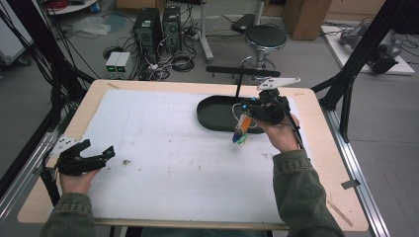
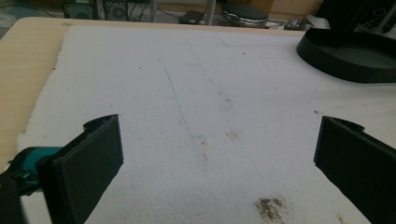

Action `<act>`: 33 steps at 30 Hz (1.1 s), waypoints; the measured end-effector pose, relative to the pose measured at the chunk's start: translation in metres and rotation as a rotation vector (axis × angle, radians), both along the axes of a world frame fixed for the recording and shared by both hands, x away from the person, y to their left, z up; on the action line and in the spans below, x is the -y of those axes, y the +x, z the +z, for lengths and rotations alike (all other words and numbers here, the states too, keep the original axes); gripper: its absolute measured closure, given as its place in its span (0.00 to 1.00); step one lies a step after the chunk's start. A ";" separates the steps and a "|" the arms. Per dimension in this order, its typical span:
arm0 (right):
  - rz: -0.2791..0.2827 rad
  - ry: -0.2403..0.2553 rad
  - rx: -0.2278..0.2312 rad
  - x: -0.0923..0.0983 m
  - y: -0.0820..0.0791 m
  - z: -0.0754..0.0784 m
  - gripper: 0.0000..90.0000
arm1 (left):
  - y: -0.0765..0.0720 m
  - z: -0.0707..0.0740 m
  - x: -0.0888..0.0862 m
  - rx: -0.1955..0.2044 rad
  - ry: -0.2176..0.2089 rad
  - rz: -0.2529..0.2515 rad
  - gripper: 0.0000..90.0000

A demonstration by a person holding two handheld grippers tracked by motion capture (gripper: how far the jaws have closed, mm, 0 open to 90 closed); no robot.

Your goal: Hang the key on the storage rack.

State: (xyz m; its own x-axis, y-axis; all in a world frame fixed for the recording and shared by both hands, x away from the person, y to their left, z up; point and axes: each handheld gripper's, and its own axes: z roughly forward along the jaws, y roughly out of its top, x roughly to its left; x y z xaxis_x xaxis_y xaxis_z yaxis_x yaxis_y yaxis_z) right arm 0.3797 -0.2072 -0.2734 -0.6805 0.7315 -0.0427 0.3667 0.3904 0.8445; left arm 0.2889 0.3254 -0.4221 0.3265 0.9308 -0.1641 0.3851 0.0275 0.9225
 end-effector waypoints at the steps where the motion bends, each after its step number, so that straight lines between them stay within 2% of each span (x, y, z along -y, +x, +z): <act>1: -0.001 -0.001 -0.001 0.000 0.001 0.002 0.91 | 0.000 0.000 0.000 -0.002 0.001 -0.002 0.02; 7: -0.004 0.013 0.011 -0.001 0.008 0.015 0.91 | 0.000 0.000 0.000 -0.003 -0.002 -0.003 0.02; 12: 0.006 -0.003 0.015 -0.004 0.013 0.022 0.91 | 0.001 -0.001 -0.001 -0.004 -0.011 -0.003 0.02; 19: 0.013 0.000 0.008 -0.009 0.028 0.034 0.91 | 0.001 -0.001 -0.002 -0.004 -0.015 -0.001 0.02; 23: 0.023 -0.008 0.024 -0.014 0.035 0.041 0.91 | 0.002 -0.001 -0.002 -0.005 -0.019 -0.003 0.02; 33: 0.028 -0.031 0.005 -0.022 0.057 0.049 0.91 | 0.002 -0.002 -0.001 -0.005 -0.034 -0.008 0.02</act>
State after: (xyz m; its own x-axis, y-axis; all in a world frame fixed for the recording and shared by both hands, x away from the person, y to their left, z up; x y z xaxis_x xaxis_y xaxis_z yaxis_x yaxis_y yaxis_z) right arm 0.4368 -0.1851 -0.2242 -0.7001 0.7107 -0.0684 0.3513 0.4262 0.8336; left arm 0.2912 0.3268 -0.4240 0.3326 0.9222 -0.1972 0.3905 0.0557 0.9189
